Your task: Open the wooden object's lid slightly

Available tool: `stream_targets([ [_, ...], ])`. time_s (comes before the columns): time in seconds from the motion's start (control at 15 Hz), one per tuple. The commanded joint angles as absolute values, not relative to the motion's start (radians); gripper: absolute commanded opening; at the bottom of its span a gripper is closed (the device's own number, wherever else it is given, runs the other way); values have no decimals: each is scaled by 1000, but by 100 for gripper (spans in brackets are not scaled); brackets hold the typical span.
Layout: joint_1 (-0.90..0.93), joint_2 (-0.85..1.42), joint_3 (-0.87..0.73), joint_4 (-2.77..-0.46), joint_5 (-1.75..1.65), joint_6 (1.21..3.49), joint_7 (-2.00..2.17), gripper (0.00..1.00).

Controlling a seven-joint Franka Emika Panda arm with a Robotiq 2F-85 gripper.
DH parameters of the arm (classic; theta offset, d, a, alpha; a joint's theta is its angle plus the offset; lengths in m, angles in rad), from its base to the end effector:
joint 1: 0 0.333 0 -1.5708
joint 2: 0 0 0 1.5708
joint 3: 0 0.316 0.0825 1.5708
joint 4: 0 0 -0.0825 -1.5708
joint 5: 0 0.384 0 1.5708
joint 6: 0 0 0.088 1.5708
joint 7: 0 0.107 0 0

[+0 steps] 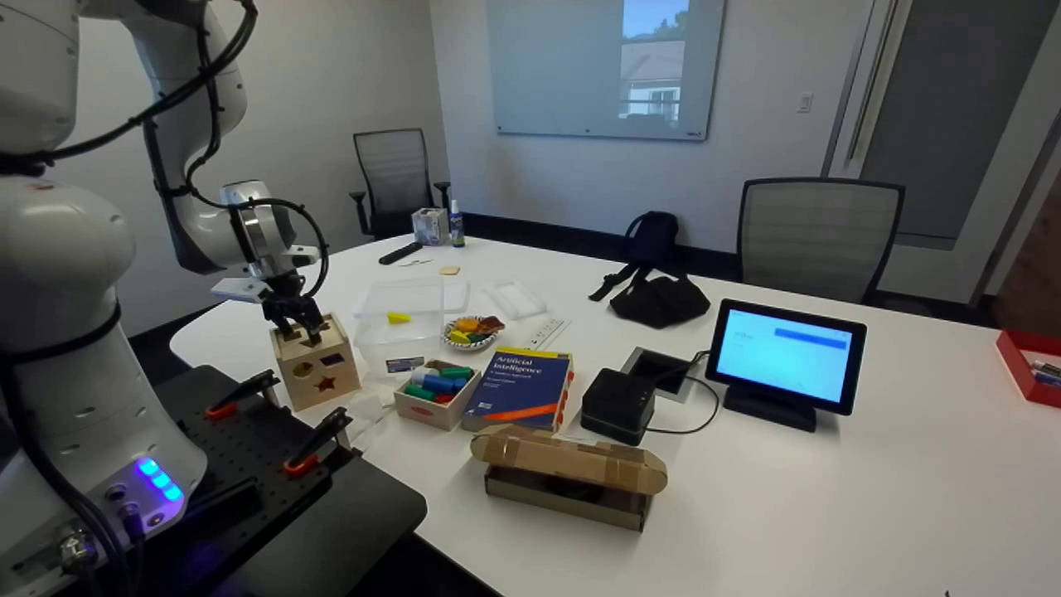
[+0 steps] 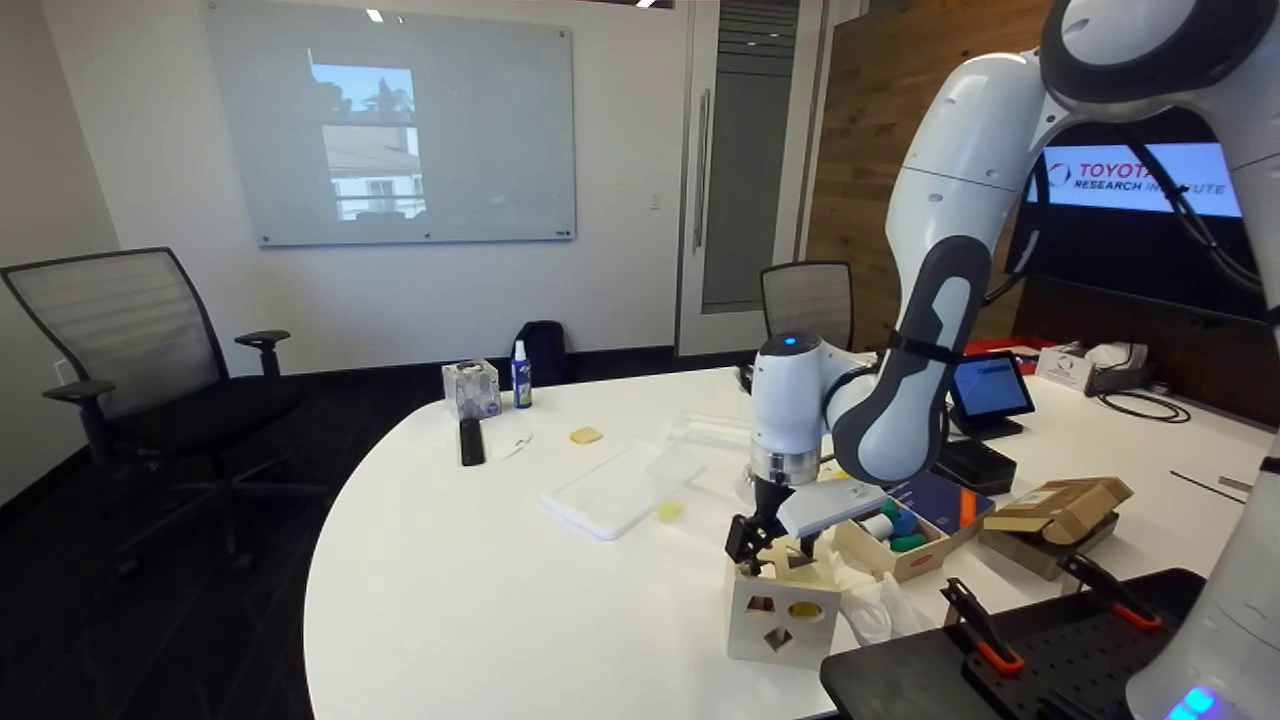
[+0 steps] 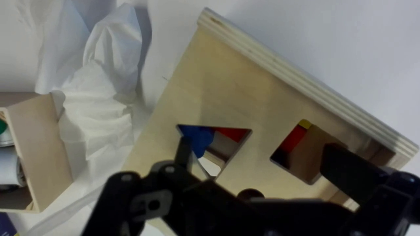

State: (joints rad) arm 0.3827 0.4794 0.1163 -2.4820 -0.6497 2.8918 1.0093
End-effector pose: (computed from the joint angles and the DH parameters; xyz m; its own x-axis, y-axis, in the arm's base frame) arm 0.3650 0.2472 0.1008 0.9933 0.1137 0.0191 0.1114 -0.9891 0.0961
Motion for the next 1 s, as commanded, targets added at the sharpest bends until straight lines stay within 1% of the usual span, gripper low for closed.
stream_targets([
  [0.0,421,483,90,-2467,-660,2863,1045,100],
  [0.33,414,466,105,-2480,-639,2833,1028,100],
  [0.67,436,456,95,-2472,-643,2707,1042,100],
  [0.73,475,455,64,-2473,-601,2693,1010,100],
  [0.93,498,452,51,-2471,-582,2643,1017,100],
])
